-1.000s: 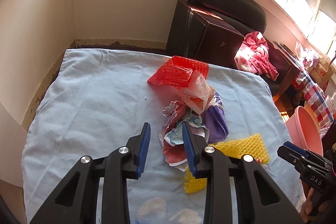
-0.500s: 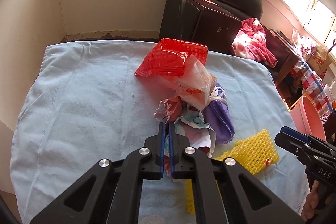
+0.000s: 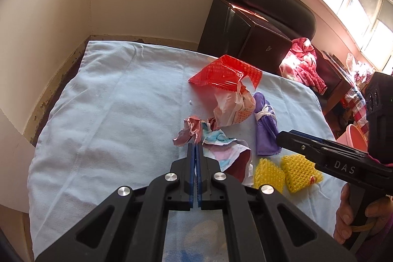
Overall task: Collect trash
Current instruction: 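Grasp the printed plastic wrapper with the left tool while the right tool grasps the purple face mask, then carry the printed wrapper and purple mask over the pink basin with both tools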
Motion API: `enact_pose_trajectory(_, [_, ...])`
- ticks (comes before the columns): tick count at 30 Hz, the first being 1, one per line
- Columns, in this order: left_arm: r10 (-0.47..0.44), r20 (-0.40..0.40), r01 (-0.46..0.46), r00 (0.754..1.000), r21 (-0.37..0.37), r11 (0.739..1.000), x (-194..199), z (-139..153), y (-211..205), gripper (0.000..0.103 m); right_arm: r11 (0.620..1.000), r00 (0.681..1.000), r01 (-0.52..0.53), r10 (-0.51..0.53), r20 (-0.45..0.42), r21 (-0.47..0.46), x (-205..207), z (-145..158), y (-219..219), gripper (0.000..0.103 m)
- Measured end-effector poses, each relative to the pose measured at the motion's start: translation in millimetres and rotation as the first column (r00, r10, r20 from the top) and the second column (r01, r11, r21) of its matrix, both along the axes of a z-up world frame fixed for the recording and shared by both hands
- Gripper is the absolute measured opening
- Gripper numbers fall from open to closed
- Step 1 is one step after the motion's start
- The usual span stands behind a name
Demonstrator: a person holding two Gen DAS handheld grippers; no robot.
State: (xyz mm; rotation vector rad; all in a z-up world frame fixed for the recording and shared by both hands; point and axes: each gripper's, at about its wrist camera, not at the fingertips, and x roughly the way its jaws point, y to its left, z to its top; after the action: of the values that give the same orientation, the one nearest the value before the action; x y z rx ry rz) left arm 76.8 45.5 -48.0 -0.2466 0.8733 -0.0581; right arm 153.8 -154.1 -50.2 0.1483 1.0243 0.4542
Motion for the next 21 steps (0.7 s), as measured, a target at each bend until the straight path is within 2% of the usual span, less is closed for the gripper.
enact_pose_trajectory(7, [0.021, 0.017, -0.021, 1.0, -0.016, 1.0, -12, 4, 13, 0.001, 1.0, 1.0, 0.022, -0.022, -0.021, -0.021, 2, -11, 4, 0.036])
enact_pose_trajectory(10, [0.027, 0.031, -0.026, 0.999, -0.022, 0.999, -16, 9, 15, 0.001, 0.999, 0.999, 0.03, -0.03, -0.014, -0.011, -1, -8, -1, 0.02])
enact_pose_trajectory(21, [0.009, 0.101, -0.004, 0.995, -0.047, 0.999, -34, 32, 7, 0.001, 0.996, 0.993, 0.09, -0.09, 0.074, 0.013, -32, 20, -36, 0.016])
